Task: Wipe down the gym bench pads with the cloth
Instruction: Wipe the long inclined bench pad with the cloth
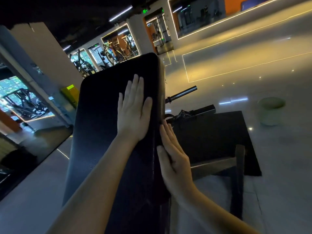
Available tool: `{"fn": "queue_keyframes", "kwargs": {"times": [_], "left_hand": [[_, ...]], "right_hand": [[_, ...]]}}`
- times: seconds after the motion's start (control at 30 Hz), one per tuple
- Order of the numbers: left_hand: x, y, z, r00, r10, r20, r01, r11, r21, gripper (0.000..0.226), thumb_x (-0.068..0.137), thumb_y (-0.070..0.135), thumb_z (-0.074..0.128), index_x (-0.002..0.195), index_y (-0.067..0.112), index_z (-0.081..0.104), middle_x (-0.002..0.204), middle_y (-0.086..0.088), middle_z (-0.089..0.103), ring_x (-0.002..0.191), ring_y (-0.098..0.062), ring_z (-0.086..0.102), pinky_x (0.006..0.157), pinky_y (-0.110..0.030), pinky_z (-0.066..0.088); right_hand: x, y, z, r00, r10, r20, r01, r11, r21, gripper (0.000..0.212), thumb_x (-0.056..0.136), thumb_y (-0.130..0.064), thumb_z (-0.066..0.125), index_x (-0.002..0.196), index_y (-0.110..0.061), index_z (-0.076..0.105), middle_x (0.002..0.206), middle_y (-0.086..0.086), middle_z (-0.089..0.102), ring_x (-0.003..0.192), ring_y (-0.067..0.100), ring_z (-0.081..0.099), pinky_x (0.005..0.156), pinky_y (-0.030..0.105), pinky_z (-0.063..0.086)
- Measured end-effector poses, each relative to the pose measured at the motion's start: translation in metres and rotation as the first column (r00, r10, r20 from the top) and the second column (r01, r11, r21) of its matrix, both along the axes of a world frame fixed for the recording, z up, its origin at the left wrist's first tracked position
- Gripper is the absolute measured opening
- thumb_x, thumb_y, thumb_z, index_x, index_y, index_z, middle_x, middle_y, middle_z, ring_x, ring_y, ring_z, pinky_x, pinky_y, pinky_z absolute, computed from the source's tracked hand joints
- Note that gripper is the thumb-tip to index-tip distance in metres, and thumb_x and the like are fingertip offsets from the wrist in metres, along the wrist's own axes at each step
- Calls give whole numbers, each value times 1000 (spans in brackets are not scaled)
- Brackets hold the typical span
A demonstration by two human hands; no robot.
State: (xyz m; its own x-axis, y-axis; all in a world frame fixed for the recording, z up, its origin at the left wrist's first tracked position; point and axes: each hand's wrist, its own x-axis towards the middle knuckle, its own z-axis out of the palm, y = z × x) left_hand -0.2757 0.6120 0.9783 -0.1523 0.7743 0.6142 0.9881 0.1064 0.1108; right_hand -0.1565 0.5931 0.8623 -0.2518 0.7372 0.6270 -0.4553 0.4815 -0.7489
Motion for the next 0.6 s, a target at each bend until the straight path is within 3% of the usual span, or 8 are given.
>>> {"fn": "queue_keyframes", "kwargs": {"times": [0.07, 0.17, 0.3, 0.33, 0.43, 0.6], "left_hand": [[-1, 1, 0, 1000, 9, -3, -9, 1000, -3, 70, 96, 55, 10, 158, 23, 6, 166, 7, -1, 151, -7, -6, 121, -28, -9], [-2, 1, -1, 1000, -2, -11, 1, 1000, -6, 69, 97, 54, 10, 158, 23, 6, 165, 8, -1, 151, -7, -6, 121, -28, -9], [-1, 0, 0, 1000, -18, 1, 18, 1000, 10, 67, 97, 52, 12, 157, 23, 8, 165, 8, 0, 151, -7, -5, 122, -29, -7], [-1, 0, 0, 1000, -19, 3, 19, 1000, 13, 67, 97, 52, 12, 157, 23, 9, 165, 9, 0, 151, -7, -4, 122, -30, -6], [-1, 0, -1, 1000, -19, -2, 19, 1000, 11, 66, 97, 51, 11, 157, 23, 8, 164, 11, -1, 151, -7, -5, 123, -32, -6], [-1, -1, -1, 1000, -11, -4, 11, 1000, 7, 66, 98, 51, 12, 157, 23, 8, 164, 10, 0, 151, -8, -5, 121, -29, -7]], "right_hand": [[-2, -1, 0, 1000, 11, -9, -11, 1000, -9, 47, 98, -23, 42, 143, -29, 34, 156, -9, 28, 148, 10, 18, 120, 30, 20], [-10, 19, 16, 997, 3, -82, -5, 1000, -27, 45, 98, -16, 47, 142, -23, 38, 155, -6, 31, 148, 11, 18, 120, 30, 20], [-22, 72, 67, 996, -43, -76, 37, 997, -70, 44, 99, -6, 46, 143, -10, 41, 151, -6, 31, 146, 9, 20, 117, 18, 20], [-26, 89, 82, 995, -77, -68, 73, 996, -59, 43, 99, -6, 46, 142, -6, 42, 150, -2, 33, 145, 12, 22, 117, 19, 22], [-39, 134, 116, 991, -132, -16, 132, 991, -24, 48, 96, -19, 42, 140, 1, 45, 148, 17, 42, 142, 27, 35, 116, 42, 32], [-38, 140, 118, 990, -139, 15, 139, 990, -2, 64, 91, -39, 37, 142, -1, 45, 142, 19, 51, 134, 30, 46, 108, 52, 39]]}}
